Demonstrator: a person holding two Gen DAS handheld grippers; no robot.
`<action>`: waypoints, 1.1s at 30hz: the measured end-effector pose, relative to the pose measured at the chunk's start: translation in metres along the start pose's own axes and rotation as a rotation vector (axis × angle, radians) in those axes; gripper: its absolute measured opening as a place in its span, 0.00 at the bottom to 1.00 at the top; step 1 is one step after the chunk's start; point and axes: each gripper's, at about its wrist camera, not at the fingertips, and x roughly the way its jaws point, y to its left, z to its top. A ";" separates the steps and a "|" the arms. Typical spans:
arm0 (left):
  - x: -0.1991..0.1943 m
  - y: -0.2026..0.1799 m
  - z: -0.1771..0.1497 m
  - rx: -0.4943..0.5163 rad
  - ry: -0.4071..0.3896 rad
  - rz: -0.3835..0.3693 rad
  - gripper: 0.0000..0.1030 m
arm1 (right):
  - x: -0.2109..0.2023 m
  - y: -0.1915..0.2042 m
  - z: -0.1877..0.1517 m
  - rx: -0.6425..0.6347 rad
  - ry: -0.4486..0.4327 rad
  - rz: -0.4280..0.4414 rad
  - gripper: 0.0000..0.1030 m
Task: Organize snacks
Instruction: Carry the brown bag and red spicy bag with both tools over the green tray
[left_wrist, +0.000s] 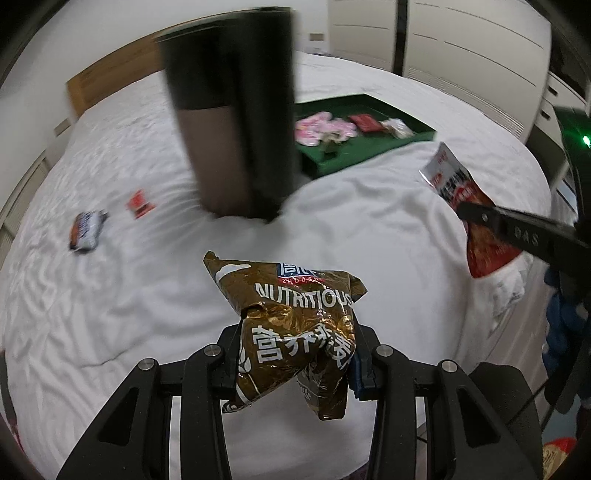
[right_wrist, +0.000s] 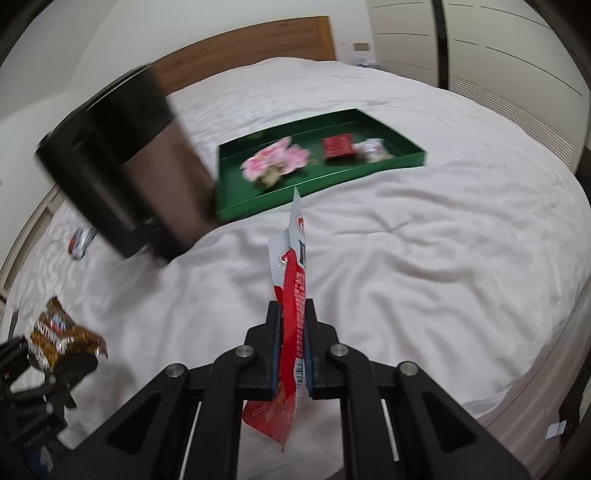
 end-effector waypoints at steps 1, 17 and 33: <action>0.003 -0.008 0.004 0.015 0.002 -0.010 0.35 | 0.001 -0.005 0.002 0.009 -0.004 -0.004 0.55; 0.044 -0.085 0.095 0.122 -0.086 -0.104 0.35 | 0.023 -0.075 0.057 0.046 -0.089 -0.071 0.55; 0.097 -0.094 0.179 0.033 -0.199 -0.091 0.35 | 0.056 -0.088 0.141 -0.027 -0.196 -0.072 0.55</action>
